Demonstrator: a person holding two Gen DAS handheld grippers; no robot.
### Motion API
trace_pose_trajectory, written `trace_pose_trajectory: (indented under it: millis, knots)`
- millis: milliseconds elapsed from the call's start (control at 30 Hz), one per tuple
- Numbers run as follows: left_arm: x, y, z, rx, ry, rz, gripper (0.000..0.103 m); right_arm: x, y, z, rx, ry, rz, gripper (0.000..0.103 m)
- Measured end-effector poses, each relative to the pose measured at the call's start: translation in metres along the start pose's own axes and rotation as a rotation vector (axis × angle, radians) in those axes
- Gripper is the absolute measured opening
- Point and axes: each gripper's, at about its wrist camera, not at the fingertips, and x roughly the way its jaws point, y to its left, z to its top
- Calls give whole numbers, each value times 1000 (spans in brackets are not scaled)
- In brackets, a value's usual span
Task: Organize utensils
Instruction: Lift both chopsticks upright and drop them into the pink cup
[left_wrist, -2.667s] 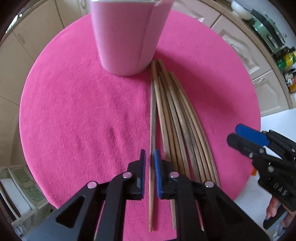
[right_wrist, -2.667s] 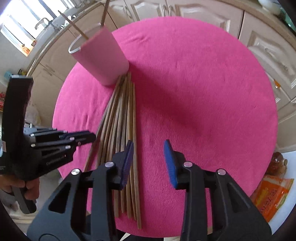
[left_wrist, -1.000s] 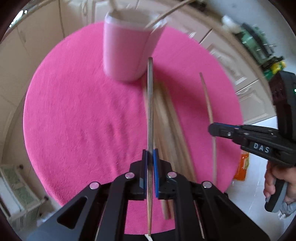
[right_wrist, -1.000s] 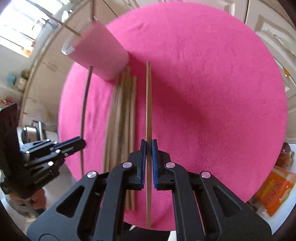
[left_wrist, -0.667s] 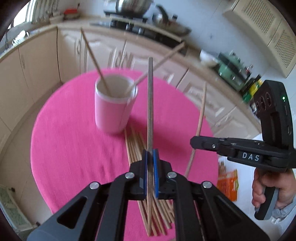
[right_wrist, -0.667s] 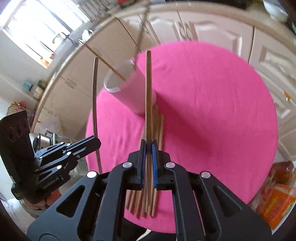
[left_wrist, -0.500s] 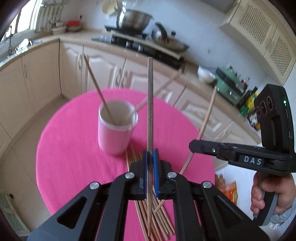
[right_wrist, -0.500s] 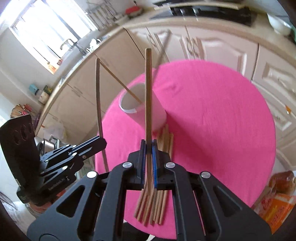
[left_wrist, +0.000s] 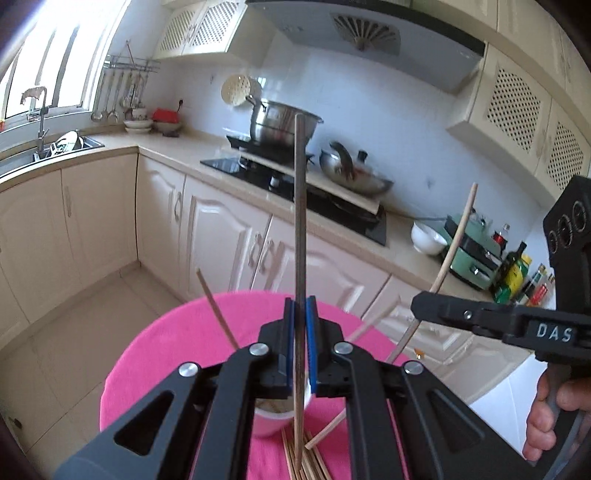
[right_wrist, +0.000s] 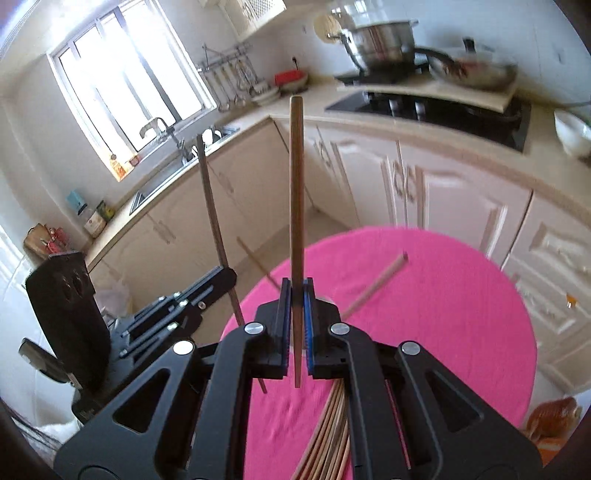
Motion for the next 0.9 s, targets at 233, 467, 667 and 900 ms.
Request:
trace_pose_trajectory:
  millis: [233,467,667,900]
  knots:
    - [22,11,17,-21,-62,10,6,17,4,17,-5,-39,-27,6]
    - [39,16,17,-18,-80,20,6,37,2,18,-24,-27,-79,6]
    - [53,19,-6,-5,-46,53,6,49,3,5,-31,4,-101,6]
    - [50,23,-25,-5,-13,58,6,55,11,-8,-70,22,-112,6]
